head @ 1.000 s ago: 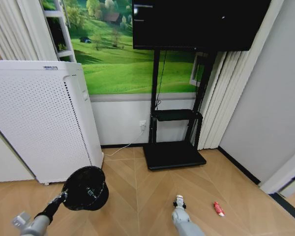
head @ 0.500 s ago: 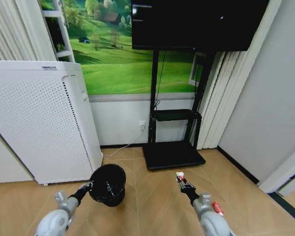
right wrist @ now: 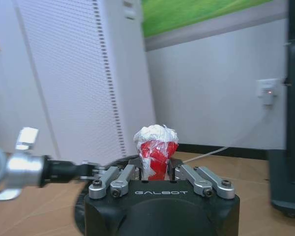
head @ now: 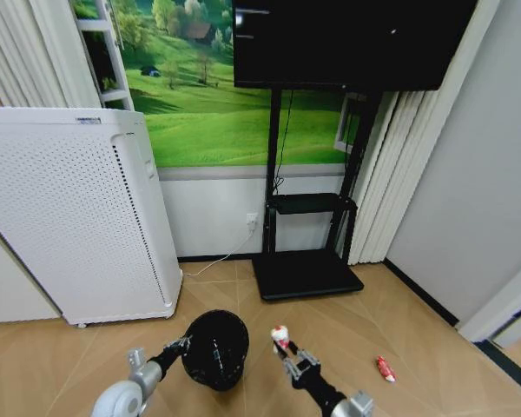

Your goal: Pick up the trash bin and place the garbage on the floor into it.

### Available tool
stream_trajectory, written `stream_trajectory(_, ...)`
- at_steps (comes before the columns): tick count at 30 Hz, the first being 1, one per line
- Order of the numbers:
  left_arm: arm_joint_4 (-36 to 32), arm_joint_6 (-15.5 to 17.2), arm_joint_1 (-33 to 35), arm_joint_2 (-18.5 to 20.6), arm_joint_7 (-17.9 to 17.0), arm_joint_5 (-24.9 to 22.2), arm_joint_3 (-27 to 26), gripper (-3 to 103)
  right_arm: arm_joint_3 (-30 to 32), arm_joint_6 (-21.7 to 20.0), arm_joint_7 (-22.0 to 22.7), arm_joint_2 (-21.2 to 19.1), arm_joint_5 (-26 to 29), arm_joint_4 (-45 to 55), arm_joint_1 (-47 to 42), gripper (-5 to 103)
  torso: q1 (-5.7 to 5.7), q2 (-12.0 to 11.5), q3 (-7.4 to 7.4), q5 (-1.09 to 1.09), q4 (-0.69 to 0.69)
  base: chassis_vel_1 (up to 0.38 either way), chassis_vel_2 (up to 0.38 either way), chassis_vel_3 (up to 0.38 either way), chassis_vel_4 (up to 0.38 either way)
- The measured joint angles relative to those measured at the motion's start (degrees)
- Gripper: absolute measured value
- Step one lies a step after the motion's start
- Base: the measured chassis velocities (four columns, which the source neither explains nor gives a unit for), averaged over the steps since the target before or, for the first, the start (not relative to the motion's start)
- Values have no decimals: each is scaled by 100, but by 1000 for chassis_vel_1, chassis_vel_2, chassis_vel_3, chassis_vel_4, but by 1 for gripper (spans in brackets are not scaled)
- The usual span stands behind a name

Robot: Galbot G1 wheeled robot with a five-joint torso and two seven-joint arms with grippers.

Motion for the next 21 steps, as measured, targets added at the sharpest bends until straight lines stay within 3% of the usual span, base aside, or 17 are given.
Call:
stream_trajectory(6,59,-58,-189,-113,158,74,354,7,-228,129,-246,-56,-249,-119,126,27,0,0,0,-1,-2,0,0,0,0)
stream_trajectory(12,-67,-64,-133,-80,537,410,546,7,-503,159,-261,-110,-363,-470,474,27,0,0,1,0,-1,0,0,0,0)
stream_trajectory(17,-255,-86,139,-37,650,541,387,7,-716,108,69,-11,-494,-815,803,25,0,0,1,0,0,0,0,0,0)
stream_trajectory(18,-265,-100,186,-38,656,557,339,7,-733,113,116,8,-493,-855,844,30,0,0,1,0,0,0,0,0,0)
stream_trajectory(20,-264,-115,210,-43,658,569,311,7,-746,125,164,15,-477,-872,871,30,0,0,1,0,0,0,0,0,0)
stream_trajectory(21,-245,-135,213,-73,657,589,297,7,-748,133,202,21,-459,-896,901,47,0,0,1,0,0,0,0,0,0)
